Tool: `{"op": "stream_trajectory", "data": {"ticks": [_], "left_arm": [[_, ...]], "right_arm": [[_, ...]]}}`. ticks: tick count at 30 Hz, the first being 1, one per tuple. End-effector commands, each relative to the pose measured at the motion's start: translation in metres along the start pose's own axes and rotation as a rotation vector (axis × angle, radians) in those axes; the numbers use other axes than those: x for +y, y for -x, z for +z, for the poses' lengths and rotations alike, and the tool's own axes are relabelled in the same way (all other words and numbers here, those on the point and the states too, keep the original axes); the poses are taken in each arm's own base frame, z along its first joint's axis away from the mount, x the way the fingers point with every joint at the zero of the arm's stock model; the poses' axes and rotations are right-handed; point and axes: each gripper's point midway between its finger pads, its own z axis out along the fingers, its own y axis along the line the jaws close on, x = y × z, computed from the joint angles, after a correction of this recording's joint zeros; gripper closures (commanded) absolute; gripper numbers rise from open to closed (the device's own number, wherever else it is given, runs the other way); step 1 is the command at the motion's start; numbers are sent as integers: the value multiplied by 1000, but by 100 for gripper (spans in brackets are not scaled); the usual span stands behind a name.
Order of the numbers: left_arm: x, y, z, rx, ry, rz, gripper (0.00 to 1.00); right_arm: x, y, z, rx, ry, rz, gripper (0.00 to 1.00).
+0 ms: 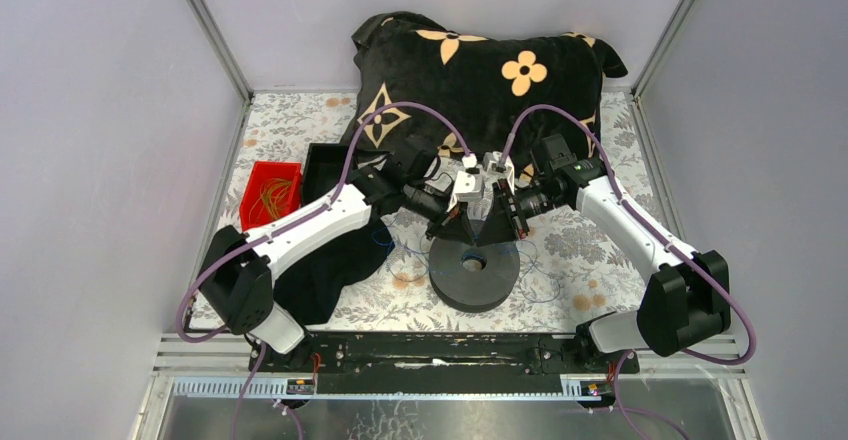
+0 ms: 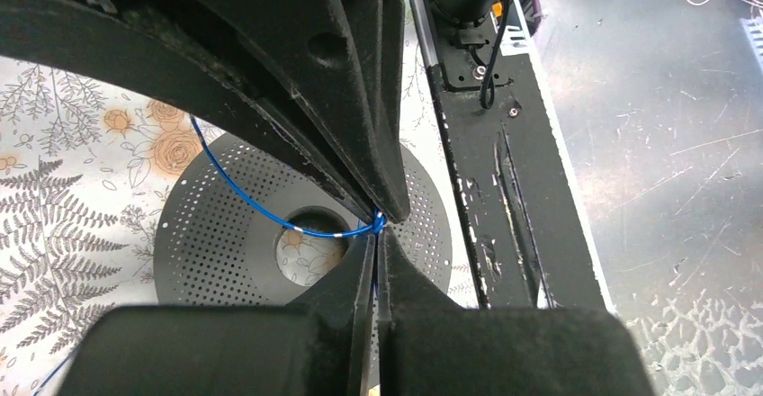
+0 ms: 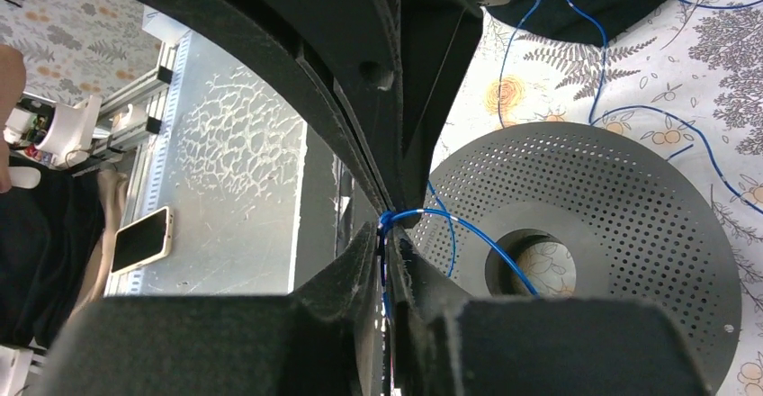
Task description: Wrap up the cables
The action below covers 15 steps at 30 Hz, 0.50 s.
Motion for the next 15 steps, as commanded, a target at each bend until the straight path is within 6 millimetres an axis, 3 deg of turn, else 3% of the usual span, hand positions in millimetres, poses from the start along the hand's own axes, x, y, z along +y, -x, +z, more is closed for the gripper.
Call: {"op": "stream_trajectory", "data": {"ticks": [1,4,8,11,15], "left_arm": [[1,12,3,-30,10,50,100],[0,8,-1,-16,29,69,100],[-2,4,-5,-10,50,92,100],[-3,3,-6,-7,56,94,100],[-2,2,-6,-4,62,97,100]], "right_arm": [[-5,18,-2,-11,-43,-49,80],[-9,23,-11,-16,-81,-36,66],[-14,32,-23,-41,-115,-14,56],[-13,35,-23,-48,-109,-8,54],[-14,33,-21,-49,-95,20,59]]}}
